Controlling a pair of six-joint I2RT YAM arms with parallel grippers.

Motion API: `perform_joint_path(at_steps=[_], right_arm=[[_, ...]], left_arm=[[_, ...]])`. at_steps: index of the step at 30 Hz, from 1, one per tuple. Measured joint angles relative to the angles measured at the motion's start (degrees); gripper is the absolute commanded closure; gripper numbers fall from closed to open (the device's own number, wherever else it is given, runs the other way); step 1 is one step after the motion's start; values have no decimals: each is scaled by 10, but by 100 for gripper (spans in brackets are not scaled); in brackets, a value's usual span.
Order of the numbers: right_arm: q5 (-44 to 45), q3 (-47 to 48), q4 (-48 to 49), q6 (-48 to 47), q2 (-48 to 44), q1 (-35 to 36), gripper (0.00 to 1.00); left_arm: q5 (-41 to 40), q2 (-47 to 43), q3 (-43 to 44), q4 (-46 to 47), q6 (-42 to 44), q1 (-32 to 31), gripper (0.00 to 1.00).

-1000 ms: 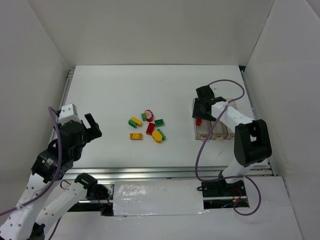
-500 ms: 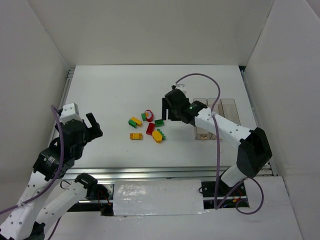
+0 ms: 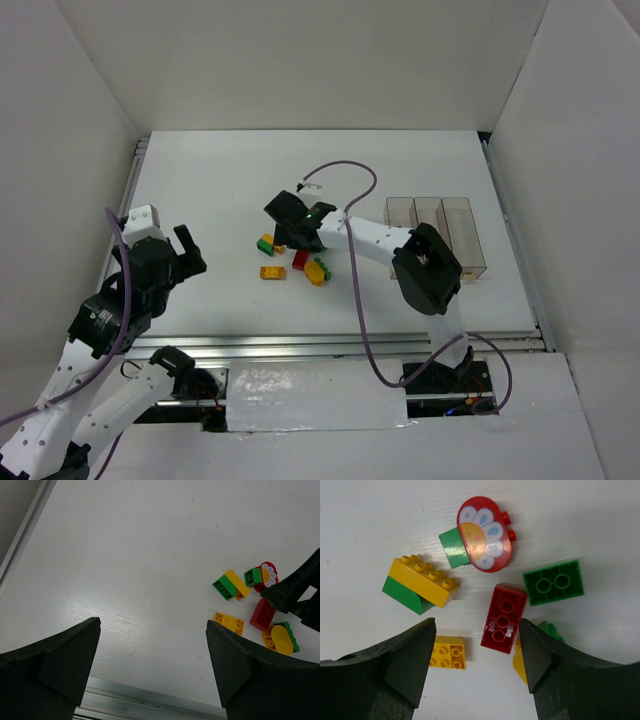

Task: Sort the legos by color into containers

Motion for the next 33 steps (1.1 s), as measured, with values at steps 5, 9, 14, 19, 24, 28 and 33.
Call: perform_joint_path(at_steps=[5,9,14,19,24,28,33], right_arm=[[10,10,-21,32,25,14,26],[26,16,-36,48,31,14,26],[33,19,-38,56,43,14,26],[33,29,-39,57,69,14,27],[32,30,-41,57,85,14,29],[31,30,-40,57,86,14,40],[28,30,-37,57,87,14,47]], left_arm=[[0,0,0,0,0,0,0],[0,0,0,0,0,0,0],[0,0,0,0,0,0,0],[0,0,0,0,0,0,0],[0,0,0,0,0,0,0],[0,-1,0,0,0,0,1],[0,-1,0,0,0,0,0]])
